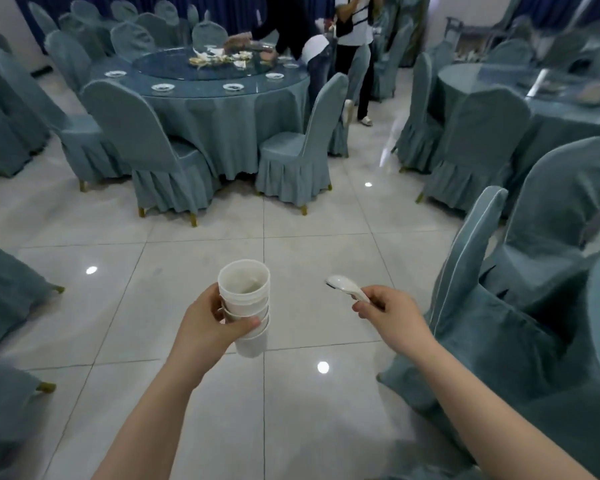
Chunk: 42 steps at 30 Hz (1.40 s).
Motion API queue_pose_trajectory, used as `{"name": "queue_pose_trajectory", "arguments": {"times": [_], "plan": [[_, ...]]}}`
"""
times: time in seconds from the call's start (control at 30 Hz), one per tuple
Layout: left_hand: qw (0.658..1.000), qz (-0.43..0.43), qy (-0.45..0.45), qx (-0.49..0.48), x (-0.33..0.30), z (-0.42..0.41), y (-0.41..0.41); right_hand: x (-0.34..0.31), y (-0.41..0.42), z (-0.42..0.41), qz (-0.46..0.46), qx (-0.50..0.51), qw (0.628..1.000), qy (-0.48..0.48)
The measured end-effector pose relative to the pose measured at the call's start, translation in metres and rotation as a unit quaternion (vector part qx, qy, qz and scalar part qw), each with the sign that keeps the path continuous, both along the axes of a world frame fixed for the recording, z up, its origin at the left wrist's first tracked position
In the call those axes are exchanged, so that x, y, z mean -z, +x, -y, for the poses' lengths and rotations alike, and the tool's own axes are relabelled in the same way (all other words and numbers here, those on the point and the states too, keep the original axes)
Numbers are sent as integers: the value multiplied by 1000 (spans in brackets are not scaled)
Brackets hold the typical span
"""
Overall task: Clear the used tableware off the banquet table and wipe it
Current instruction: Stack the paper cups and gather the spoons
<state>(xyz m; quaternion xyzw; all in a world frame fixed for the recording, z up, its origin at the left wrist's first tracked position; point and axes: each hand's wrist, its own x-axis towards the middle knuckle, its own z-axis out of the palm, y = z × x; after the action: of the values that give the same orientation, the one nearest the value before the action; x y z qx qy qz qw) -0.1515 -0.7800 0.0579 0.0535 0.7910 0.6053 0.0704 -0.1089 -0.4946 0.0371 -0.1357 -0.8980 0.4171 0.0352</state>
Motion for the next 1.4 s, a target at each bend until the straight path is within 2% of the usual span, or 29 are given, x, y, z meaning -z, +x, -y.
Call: {"name": "queue_pose_trajectory", "arguments": {"times": [0.23, 0.47, 0.67, 0.83, 1.07, 1.23, 1.4], "plan": [[993, 9, 9, 119, 5, -72, -178, -2, -104, -51, -1, 137, 990, -28], [962, 0, 16, 273, -1, -192, -319, -10, -160, -109, -21, 281, 959, -37], [918, 1, 23, 397, -13, -337, -375, -24, -166, -196, -39, 406, 913, -18], [894, -8, 43, 447, -27, -470, -412, -30, -184, -293, -79, 495, 865, 2], [856, -20, 64, 513, -52, -634, -455, -39, -231, -414, -98, 544, 833, -3], [816, -19, 90, 571, -61, -743, -487, -37, -262, -493, -97, 575, 812, -16], [785, -19, 101, 611, -62, -855, -536, -34, -299, -580, -106, 628, 770, -19]]}}
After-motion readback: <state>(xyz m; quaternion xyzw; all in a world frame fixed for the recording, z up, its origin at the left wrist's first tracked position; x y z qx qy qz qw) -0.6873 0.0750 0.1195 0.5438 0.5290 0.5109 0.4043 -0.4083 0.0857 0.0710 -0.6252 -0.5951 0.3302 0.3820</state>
